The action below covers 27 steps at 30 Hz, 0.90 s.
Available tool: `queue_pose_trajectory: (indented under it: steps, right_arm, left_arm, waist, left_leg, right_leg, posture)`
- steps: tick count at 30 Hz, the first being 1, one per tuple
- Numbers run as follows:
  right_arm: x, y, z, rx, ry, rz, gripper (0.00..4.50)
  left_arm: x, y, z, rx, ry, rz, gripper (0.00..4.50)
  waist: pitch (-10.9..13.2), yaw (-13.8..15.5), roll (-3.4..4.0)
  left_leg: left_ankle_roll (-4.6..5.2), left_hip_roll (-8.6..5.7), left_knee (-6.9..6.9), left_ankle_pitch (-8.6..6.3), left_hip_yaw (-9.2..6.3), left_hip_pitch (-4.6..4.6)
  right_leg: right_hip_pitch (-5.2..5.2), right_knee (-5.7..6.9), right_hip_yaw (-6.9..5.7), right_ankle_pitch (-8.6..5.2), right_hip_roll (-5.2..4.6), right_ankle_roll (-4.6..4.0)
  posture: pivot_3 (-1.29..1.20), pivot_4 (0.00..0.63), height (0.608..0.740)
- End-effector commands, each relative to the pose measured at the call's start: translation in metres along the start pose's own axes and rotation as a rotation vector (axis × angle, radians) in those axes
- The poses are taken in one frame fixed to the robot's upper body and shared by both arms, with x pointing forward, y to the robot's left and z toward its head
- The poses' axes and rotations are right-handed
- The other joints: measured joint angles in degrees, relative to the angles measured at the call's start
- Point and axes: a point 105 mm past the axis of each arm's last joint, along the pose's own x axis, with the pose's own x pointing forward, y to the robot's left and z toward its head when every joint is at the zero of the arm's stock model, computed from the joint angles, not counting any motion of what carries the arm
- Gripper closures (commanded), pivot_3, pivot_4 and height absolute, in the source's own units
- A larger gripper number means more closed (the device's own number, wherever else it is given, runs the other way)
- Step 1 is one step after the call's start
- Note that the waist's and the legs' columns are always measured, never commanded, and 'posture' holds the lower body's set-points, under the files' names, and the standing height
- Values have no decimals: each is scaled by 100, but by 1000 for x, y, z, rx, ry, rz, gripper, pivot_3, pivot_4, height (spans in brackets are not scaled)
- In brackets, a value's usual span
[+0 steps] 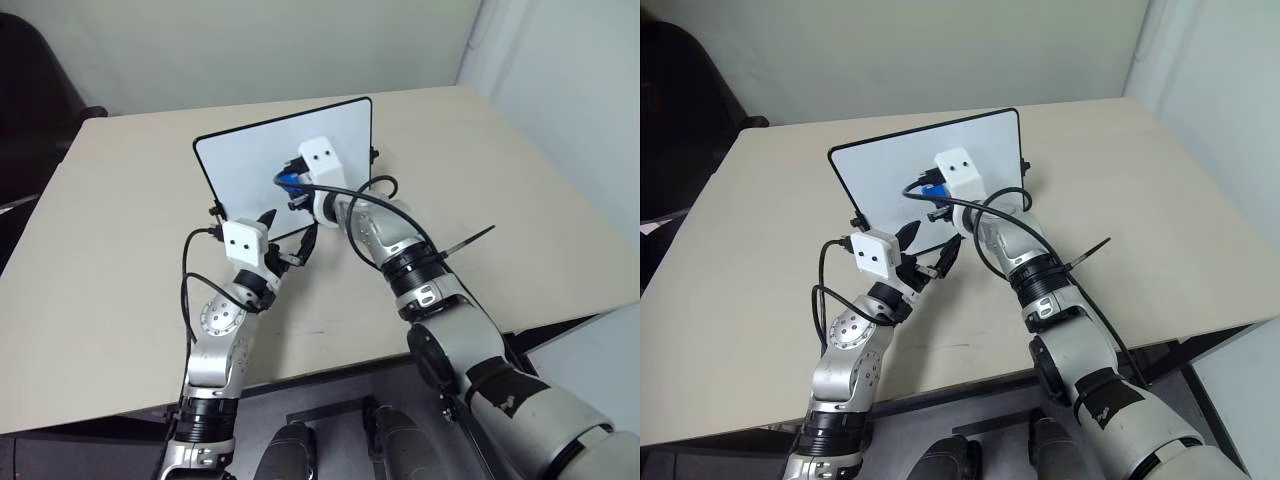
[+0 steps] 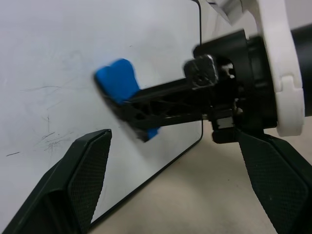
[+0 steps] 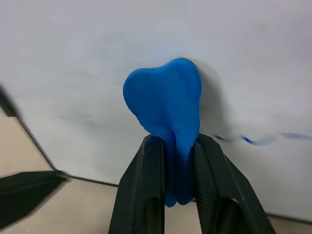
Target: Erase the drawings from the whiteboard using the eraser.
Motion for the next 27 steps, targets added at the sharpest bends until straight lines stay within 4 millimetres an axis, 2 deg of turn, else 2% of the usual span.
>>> queue_pose_trajectory:
  steps: [1, 5, 12, 19, 24, 27]
  right_arm:
    - [-3, 19, 25, -48, -69, 56, 4044]
    - [-3, 4, 21, -28, -60, 2, 4044]
    - [-6, -34, 14, 26, -34, -136, 4044]
    - [-14, -78, -4, 69, 47, -324, 4044]
    - [-20, -97, -4, 117, 41, -411, 4044]
    - [-19, -96, -3, 114, 39, -403, 4044]
  left_arm:
    - [1, -5, 12, 10, -44, -16, 0]
    - [1, -5, 12, 10, -44, -17, 0]
    - [3, -5, 12, 9, -43, -21, 0]
    - [5, -4, 11, 9, -39, -27, 0]
    - [5, -5, 10, 12, -37, -30, 0]
    - [6, -6, 10, 12, -37, -32, 0]
  waist:
    - [0, 1, 0]
    - [0, 2, 0]
    - [-1, 52, -1]
    - [0, 125, -2]
    - [0, 127, -2]
    - [0, 119, -2]
  left_leg:
    - [-1, -1, 1, 0, 1, -2]
    - [-5, -1, 1, -3, 2, -5]
    - [-1, -2, 4, 4, 0, -4]
    - [2, -9, 14, 8, 0, -4]
    - [6, -12, 15, 10, 1, -4]
    - [9, -9, 13, 12, 0, -3]
  right_leg:
    - [-1, 0, 0, 1, -1, -3]
    - [-4, -1, 1, 7, -1, -16]
    - [0, 0, 0, 13, -2, -25]
    - [9, 0, 1, 2, -13, 0]
    - [6, -1, 0, 12, -15, 6]
    - [-1, 0, -3, 27, -13, 14]
  posture:
    - [0, 150, 740]
    - [0, 150, 740]
    - [0, 150, 740]
    - [0, 150, 740]
    - [0, 150, 740]
    - [0, 150, 740]
